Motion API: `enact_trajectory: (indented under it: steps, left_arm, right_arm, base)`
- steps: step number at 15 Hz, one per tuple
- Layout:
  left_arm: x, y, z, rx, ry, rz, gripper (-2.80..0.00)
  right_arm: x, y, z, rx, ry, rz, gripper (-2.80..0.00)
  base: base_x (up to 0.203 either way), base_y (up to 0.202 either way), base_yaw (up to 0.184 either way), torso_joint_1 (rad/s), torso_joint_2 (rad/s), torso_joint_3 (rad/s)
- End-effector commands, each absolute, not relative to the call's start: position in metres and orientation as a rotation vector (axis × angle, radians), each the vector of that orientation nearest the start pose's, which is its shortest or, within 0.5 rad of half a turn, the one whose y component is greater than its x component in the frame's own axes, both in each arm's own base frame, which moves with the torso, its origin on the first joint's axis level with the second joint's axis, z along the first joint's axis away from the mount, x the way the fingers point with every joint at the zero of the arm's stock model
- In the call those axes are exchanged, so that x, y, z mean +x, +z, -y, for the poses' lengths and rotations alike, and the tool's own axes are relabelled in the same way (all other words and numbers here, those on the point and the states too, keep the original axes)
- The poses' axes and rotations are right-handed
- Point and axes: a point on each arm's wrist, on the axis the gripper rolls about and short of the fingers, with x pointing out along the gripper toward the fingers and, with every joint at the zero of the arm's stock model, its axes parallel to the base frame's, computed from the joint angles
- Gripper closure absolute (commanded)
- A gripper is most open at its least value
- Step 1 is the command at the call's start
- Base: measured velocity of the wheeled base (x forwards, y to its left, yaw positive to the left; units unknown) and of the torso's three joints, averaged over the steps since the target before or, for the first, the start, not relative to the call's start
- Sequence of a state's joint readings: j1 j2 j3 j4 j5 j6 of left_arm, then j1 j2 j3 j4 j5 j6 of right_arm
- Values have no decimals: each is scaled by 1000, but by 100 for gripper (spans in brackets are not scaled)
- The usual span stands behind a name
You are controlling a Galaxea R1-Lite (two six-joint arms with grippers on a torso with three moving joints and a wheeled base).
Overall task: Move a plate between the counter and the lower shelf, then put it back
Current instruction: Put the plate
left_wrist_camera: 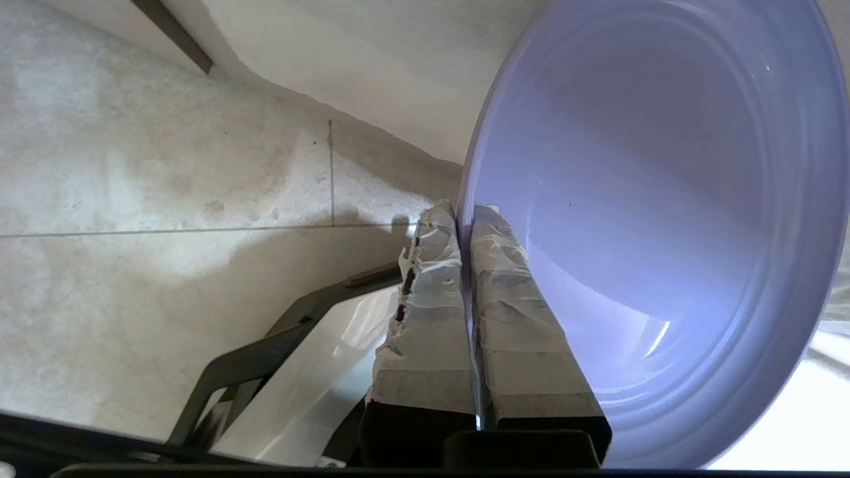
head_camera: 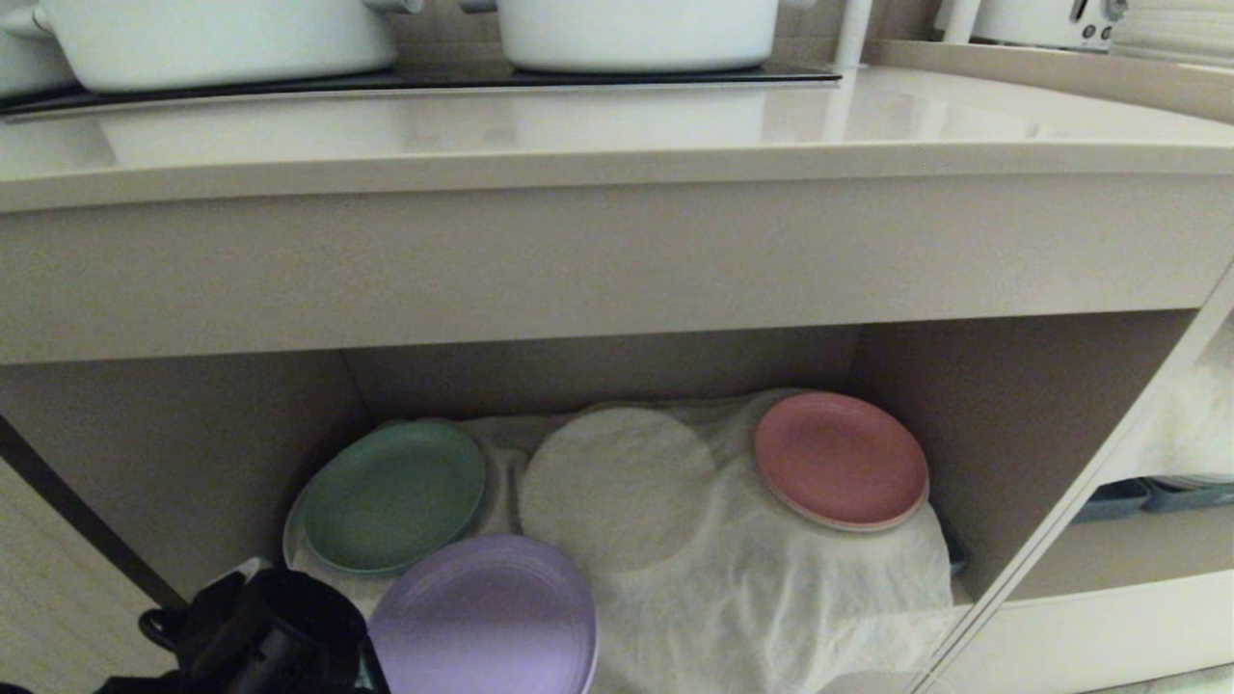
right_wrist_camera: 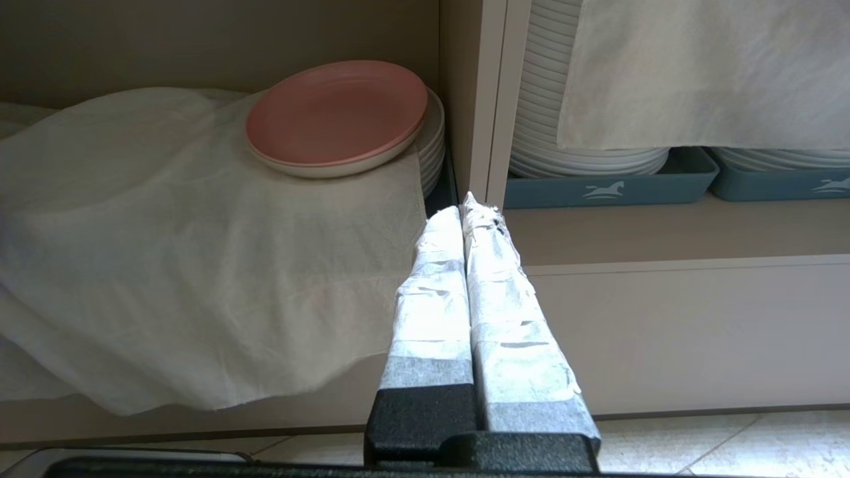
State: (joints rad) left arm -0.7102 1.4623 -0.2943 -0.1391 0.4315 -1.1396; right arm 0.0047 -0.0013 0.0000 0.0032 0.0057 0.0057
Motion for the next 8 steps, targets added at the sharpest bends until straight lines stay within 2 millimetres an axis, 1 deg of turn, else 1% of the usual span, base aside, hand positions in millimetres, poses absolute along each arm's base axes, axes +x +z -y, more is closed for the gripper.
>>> enact_trajectory:
  steps: [1, 6, 8]
  left_arm:
    - [120, 87, 91, -526, 247, -846, 0]
    - [112, 92, 84, -518, 249, -850, 0]
    - [111, 92, 83, -514, 249, -848, 0]
  right_arm:
    - [-23, 75, 0, 6, 11, -3, 0]
    - [-23, 75, 0, 6, 11, -3, 0]
    - [-23, 75, 0, 6, 11, -3, 0]
  base:
    - [0, 0, 0, 0, 0, 0]
    - [0, 0, 0, 0, 0, 0]
    - [0, 0, 0, 0, 0, 0]
